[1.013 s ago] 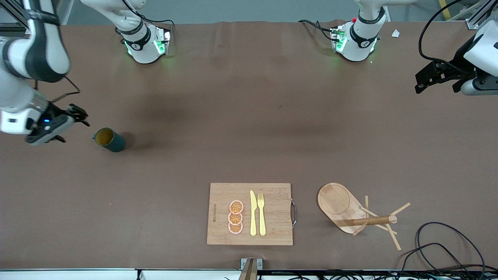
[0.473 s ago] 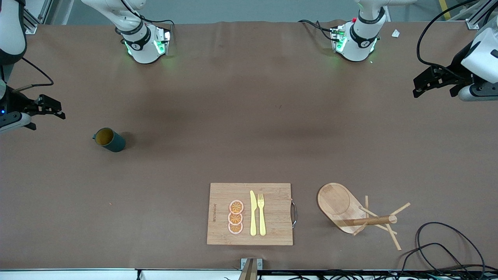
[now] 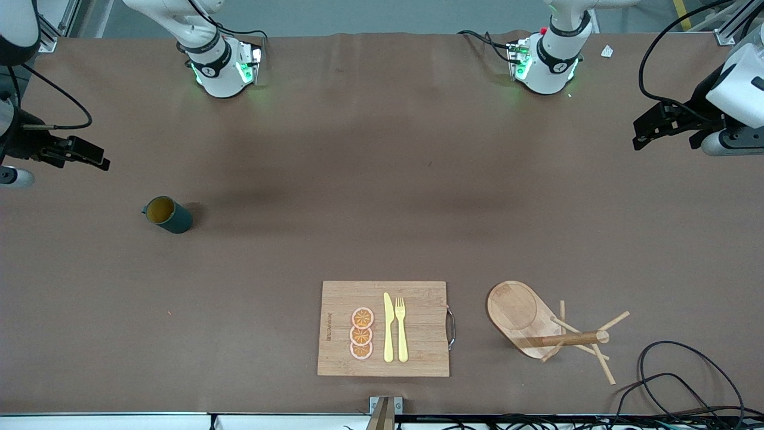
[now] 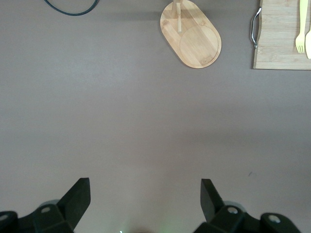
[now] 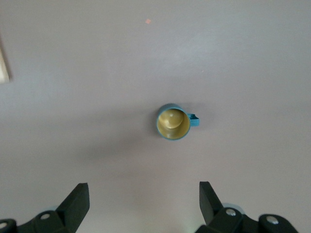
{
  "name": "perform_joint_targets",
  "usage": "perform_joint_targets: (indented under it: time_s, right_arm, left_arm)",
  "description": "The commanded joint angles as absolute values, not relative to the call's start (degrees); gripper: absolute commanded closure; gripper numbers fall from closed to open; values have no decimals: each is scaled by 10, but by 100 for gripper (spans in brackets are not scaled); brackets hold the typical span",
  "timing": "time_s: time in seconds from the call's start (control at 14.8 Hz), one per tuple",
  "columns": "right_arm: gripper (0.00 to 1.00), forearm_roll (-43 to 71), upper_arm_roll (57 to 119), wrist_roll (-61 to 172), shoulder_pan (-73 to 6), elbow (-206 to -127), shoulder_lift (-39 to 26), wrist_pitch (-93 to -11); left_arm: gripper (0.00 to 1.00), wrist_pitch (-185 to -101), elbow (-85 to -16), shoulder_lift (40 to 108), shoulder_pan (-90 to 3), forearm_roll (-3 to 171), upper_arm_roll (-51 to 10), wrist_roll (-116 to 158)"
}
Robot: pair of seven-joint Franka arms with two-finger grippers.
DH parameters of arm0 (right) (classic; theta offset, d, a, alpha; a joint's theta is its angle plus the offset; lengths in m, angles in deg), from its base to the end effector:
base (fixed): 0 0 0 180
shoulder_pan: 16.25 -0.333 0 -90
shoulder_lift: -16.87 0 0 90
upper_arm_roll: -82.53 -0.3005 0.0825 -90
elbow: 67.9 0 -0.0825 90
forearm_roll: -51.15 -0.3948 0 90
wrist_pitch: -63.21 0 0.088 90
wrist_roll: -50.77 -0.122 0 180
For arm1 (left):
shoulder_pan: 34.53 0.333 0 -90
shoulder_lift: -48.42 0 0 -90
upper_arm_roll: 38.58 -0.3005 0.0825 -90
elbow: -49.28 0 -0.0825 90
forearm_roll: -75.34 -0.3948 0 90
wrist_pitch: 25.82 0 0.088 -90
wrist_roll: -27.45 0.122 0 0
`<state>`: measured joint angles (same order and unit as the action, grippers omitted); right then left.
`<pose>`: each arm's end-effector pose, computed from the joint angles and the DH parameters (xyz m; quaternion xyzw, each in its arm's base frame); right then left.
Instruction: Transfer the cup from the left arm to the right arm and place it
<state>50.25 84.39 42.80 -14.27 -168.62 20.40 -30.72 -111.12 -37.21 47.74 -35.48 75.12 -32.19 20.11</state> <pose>0.5457 -0.0352 0.5436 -0.9942 0.1035 0.0288 0.0078 0.5491 -0.0706 0.6228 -1.0000 -0.0002 0.0041 0.0031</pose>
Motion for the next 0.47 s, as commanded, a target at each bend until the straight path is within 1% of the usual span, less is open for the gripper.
perform_joint_targets:
  time_s: [0.0,0.14,0.41]
  right_arm:
    - [0,519,841,342,-166,-1644,198,-295]
    - [0,519,844,400,-161,-1640,198,-300]
    - [0,519,845,409,-154,-1612,194,-325]
  left_arm:
    - [0,-1112,-369,475,-353,754,-320,206]
    - [0,-1112,-369,475,-353,753,-319,206]
    - [0,-1112,-371,477,-355,753,-317,207]
